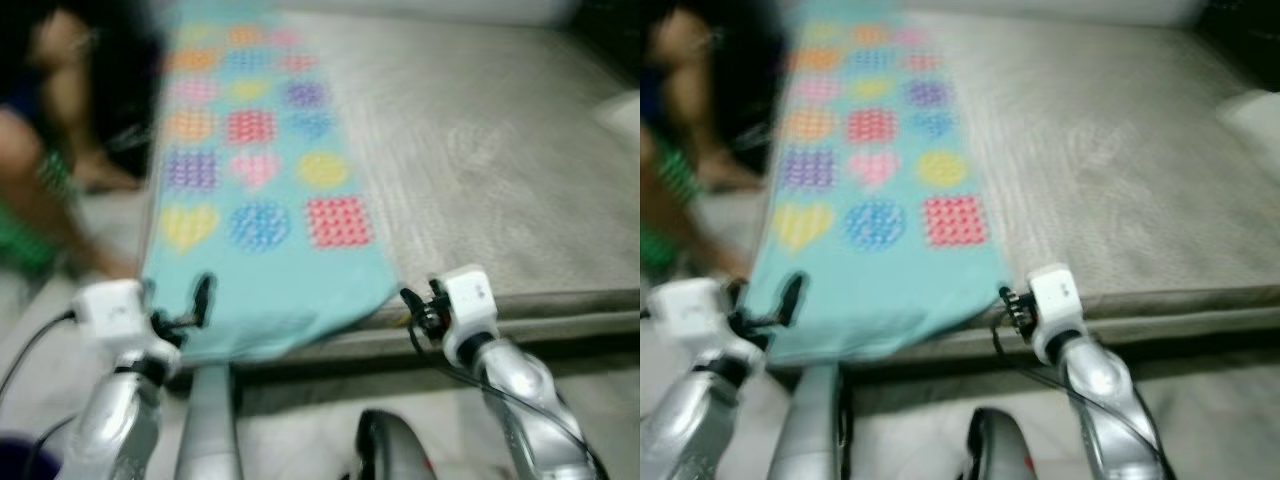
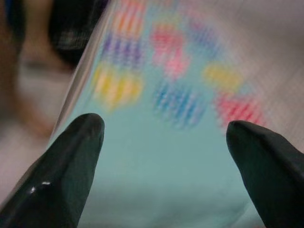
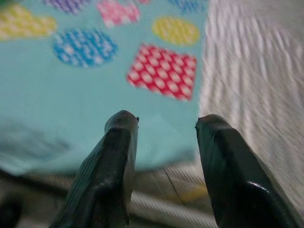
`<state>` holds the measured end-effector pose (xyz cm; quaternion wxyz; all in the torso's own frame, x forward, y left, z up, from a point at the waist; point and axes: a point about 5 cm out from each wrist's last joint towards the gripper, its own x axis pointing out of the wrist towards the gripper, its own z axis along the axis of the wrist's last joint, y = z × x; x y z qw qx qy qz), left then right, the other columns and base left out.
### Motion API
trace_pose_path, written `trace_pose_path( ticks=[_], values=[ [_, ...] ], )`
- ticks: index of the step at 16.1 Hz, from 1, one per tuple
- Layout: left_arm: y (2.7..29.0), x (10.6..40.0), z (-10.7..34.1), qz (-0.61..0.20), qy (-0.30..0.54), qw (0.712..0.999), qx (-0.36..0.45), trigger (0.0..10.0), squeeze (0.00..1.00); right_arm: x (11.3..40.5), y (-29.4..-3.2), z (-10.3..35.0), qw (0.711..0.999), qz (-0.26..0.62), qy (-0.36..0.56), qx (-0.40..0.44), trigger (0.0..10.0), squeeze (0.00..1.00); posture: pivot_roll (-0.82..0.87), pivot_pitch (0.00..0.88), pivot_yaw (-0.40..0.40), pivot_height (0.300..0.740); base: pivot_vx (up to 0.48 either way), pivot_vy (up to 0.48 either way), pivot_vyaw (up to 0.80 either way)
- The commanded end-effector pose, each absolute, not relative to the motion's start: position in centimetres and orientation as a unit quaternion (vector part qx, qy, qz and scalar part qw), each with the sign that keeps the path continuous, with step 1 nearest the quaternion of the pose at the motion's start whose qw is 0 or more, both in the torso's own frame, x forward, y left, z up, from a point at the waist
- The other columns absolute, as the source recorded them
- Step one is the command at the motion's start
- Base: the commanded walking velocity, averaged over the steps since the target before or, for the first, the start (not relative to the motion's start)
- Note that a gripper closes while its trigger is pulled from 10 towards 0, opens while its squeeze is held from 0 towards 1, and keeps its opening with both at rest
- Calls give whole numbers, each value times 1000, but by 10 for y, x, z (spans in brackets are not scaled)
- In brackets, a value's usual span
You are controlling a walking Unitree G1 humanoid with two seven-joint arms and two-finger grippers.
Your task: Clean up the room
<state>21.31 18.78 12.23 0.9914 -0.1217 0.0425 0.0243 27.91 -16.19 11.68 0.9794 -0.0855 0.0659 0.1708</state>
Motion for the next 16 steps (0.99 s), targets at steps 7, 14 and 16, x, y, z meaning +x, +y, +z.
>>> trace_pose_path(
  ticks=[7,14,16],
  values=[
    [187,214,118,29,53,992,-114,10000,0,277,-163,109,977,181,76,-88,10000,0,-23,224,-90,551,0,0,0],
    [201,216,122,86,41,992,-87,10000,0,285,-159,111,976,188,76,-82,10000,0,-20,237,-94,536,0,0,0],
    [208,215,122,108,39,990,-79,10000,0,299,-161,119,981,167,61,-73,10000,0,-18,239,-95,536,0,0,0]
  ],
)
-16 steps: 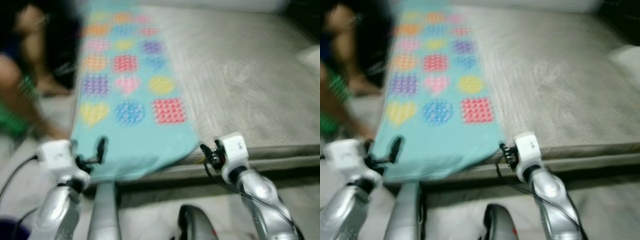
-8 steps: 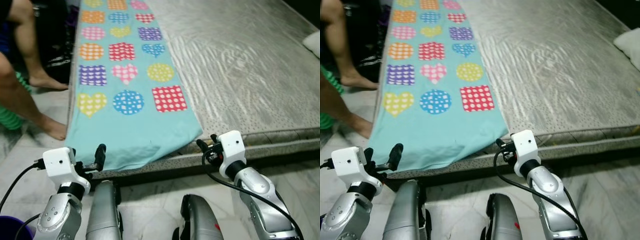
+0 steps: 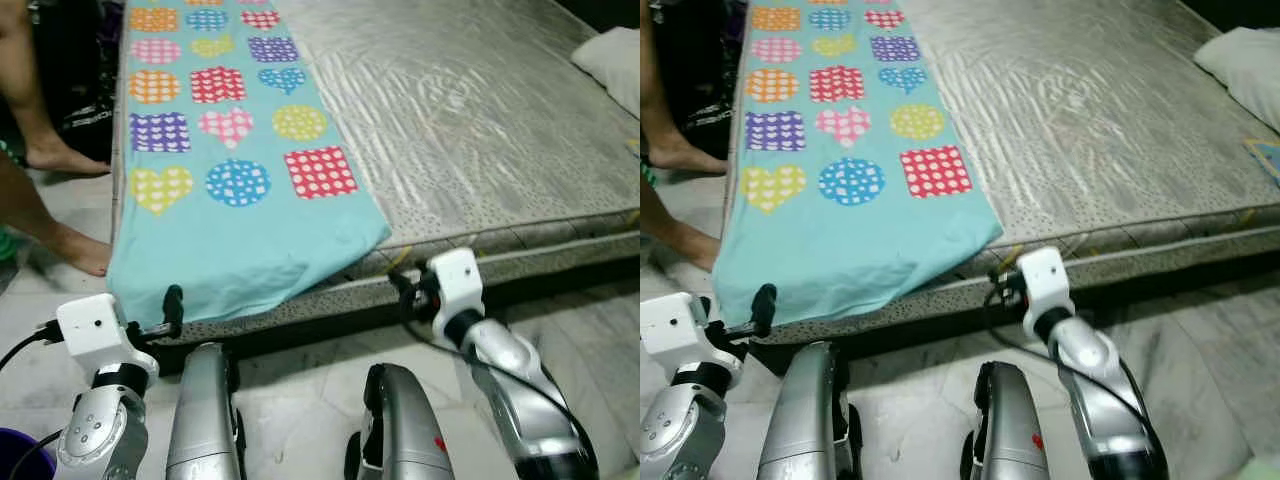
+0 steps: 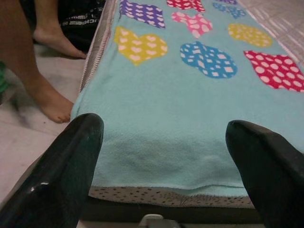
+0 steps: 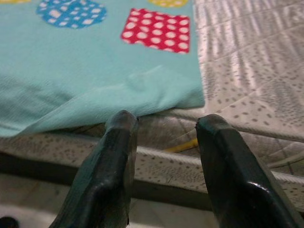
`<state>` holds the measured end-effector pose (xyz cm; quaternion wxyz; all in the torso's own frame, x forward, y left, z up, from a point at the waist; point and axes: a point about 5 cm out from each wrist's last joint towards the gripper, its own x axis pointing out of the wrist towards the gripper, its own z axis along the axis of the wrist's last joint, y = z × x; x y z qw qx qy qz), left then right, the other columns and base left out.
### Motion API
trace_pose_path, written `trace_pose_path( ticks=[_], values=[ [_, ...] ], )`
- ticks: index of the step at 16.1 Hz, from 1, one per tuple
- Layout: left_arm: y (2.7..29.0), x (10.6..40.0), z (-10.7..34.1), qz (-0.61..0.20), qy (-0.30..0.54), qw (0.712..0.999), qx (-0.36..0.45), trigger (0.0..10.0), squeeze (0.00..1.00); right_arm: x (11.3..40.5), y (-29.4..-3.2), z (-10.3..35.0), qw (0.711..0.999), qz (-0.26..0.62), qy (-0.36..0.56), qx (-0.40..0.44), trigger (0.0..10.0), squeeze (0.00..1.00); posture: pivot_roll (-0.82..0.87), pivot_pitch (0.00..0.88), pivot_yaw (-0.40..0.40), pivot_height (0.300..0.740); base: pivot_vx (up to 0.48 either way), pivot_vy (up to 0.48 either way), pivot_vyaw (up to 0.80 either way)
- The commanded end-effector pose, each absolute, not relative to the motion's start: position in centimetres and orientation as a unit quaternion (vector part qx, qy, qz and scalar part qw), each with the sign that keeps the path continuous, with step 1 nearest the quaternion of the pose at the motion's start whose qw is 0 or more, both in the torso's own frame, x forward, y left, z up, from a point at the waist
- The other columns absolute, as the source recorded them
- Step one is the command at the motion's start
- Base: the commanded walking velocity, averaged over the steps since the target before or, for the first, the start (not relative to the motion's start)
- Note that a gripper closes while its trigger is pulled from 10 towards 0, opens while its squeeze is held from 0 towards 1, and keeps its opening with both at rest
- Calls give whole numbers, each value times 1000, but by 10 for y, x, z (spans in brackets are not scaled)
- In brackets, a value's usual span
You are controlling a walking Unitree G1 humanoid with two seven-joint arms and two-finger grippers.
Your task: Clean up the room
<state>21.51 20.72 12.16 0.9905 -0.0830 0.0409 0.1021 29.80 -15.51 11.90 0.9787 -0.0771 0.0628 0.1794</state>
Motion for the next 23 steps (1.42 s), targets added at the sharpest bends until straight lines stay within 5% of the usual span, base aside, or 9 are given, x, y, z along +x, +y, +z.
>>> trace_pose_path(
  ticks=[1,9,23],
  values=[
    [209,215,122,111,40,990,-80,10000,0,303,-160,121,983,162,58,-69,10000,0,-18,239,-95,536,0,0,0],
    [200,218,127,72,27,992,-98,10000,0,305,-151,124,983,167,40,-69,10000,0,-14,247,-83,536,0,0,586],
    [198,219,129,64,30,992,-109,10000,0,319,-143,133,994,106,18,-13,10000,0,17,262,-76,536,0,0,0]
  ],
)
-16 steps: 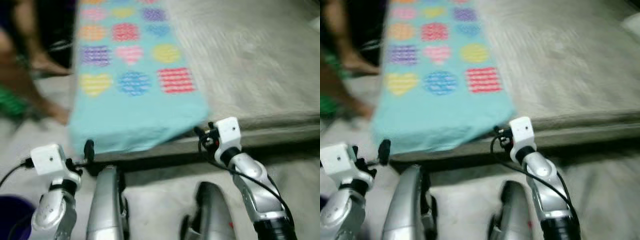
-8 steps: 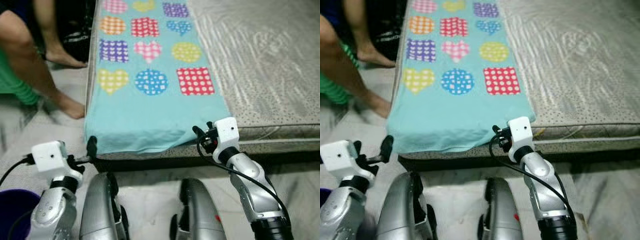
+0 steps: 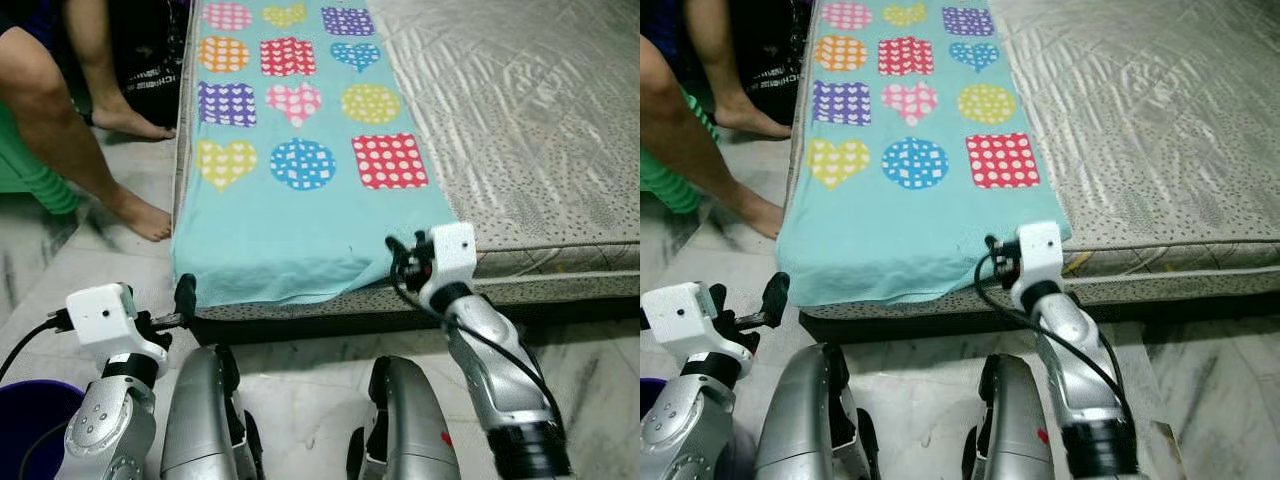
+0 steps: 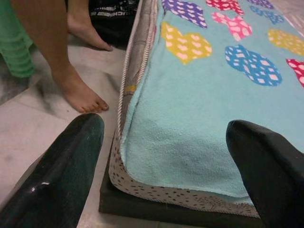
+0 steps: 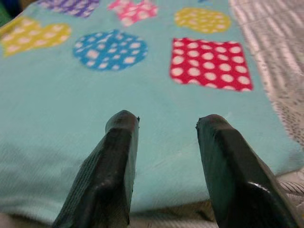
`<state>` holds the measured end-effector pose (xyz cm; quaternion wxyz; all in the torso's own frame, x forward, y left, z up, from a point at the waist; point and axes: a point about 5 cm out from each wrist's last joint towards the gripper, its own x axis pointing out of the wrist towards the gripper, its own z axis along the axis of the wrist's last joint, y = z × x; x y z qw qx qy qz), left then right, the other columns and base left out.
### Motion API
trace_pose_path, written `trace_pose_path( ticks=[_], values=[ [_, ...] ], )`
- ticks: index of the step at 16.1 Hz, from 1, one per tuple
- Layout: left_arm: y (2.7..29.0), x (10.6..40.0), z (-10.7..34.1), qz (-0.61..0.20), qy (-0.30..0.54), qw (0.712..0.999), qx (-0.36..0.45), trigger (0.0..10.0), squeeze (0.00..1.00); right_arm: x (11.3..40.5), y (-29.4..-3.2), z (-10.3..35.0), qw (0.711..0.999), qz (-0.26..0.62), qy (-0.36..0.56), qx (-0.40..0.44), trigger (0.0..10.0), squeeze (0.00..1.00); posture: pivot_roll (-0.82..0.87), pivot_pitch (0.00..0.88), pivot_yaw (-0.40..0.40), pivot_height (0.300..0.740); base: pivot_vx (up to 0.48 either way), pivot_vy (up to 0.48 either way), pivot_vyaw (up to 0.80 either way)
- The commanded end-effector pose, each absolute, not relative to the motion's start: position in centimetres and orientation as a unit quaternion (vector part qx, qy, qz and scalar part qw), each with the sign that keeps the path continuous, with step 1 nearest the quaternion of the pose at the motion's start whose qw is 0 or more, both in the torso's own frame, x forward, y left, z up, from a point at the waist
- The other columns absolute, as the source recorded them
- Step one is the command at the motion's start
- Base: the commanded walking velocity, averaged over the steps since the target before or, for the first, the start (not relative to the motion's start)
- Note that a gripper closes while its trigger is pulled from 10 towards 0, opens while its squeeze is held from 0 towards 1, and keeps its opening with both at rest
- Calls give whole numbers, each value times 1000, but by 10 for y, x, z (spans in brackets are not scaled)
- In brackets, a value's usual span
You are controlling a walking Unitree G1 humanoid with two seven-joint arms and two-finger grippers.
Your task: Clean up the room
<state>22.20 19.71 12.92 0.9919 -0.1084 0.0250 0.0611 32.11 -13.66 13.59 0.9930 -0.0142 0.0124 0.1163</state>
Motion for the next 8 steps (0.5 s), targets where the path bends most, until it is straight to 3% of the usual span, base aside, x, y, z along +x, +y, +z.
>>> trace_pose_path(
  ticks=[1,5,8],
  values=[
    [197,218,130,63,30,992,-108,10000,0,326,-137,132,996,88,20,0,10000,0,41,272,-71,536,0,0,0],
    [189,207,134,46,43,992,-110,10000,0,356,-102,145,997,63,3,44,10000,0,103,315,-57,536,0,0,0],
    [187,193,137,37,54,992,-105,10000,0,366,-97,145,998,51,3,42,10000,0,151,359,-53,536,0,0,0]
  ],
)
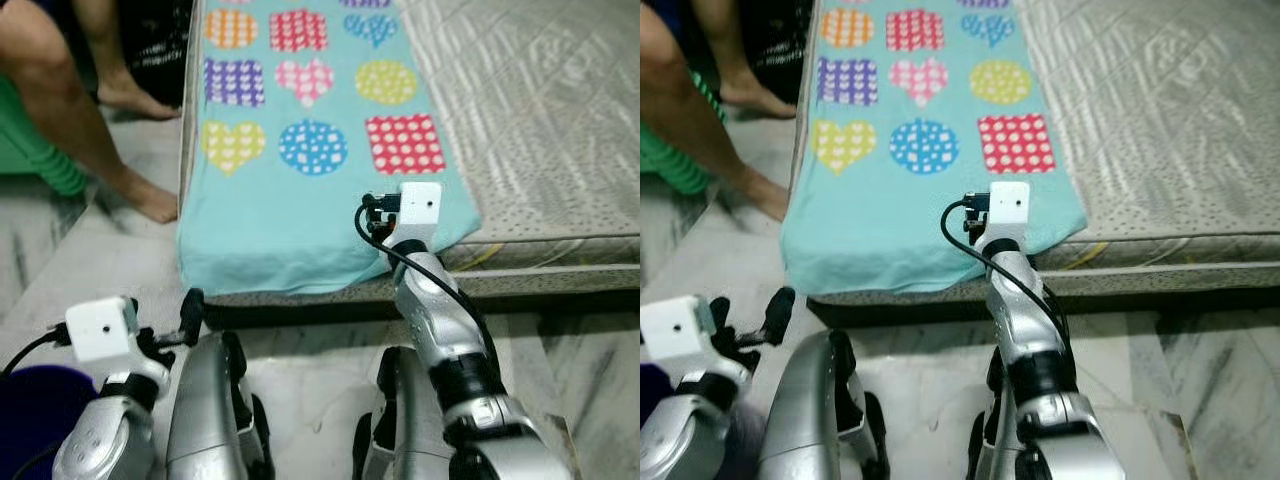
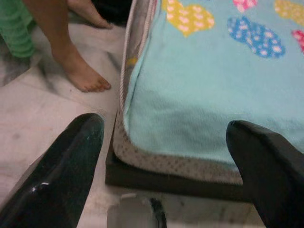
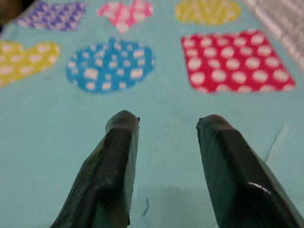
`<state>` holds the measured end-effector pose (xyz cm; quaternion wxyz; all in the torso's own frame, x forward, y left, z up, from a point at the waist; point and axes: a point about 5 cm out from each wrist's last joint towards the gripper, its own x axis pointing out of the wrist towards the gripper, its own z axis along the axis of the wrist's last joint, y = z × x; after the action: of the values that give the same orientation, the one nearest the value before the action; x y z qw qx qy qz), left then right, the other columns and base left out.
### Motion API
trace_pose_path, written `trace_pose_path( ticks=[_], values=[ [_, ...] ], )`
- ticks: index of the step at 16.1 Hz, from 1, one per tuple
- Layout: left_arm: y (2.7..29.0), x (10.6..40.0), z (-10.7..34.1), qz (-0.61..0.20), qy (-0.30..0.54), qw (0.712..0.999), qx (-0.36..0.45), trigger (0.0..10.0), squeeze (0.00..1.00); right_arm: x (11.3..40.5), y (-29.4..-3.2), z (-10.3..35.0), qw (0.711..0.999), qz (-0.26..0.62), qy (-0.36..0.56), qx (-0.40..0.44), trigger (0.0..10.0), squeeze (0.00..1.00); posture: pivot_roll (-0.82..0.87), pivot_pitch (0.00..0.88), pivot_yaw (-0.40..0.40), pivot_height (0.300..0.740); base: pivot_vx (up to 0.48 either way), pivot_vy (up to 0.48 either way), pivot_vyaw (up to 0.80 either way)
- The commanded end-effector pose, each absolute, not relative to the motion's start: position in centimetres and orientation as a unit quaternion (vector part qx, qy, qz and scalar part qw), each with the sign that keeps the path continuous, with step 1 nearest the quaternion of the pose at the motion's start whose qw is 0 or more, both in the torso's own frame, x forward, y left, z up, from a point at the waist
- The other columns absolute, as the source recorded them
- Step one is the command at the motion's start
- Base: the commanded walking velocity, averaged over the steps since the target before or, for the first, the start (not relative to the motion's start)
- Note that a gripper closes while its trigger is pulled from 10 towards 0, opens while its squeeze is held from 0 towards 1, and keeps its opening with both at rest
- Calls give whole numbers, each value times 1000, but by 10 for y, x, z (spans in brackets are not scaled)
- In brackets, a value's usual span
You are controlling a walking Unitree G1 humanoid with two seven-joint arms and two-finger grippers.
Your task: Clean up the room
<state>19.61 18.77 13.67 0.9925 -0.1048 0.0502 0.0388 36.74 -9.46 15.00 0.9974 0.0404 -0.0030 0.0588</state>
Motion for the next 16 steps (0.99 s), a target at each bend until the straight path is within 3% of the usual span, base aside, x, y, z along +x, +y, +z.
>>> trace_pose_path(
  ticks=[1,4,7,16],
  values=[
    [186,192,138,36,57,992,-105,10000,0,368,-98,144,998,45,4,39,10000,0,160,369,-49,536,0,0,0],
    [181,176,140,21,81,991,-104,10000,0,379,-111,146,1000,2,-3,26,10000,0,186,404,-28,536,0,0,0],
    [179,173,141,17,90,990,-104,10000,0,383,-119,148,999,-14,-10,30,10000,0,192,418,-14,511,0,0,0],
    [179,168,148,17,100,990,-102,10000,0,390,-143,158,996,-81,-46,5,10000,0,214,430,-12,491,0,0,0]
  ],
)
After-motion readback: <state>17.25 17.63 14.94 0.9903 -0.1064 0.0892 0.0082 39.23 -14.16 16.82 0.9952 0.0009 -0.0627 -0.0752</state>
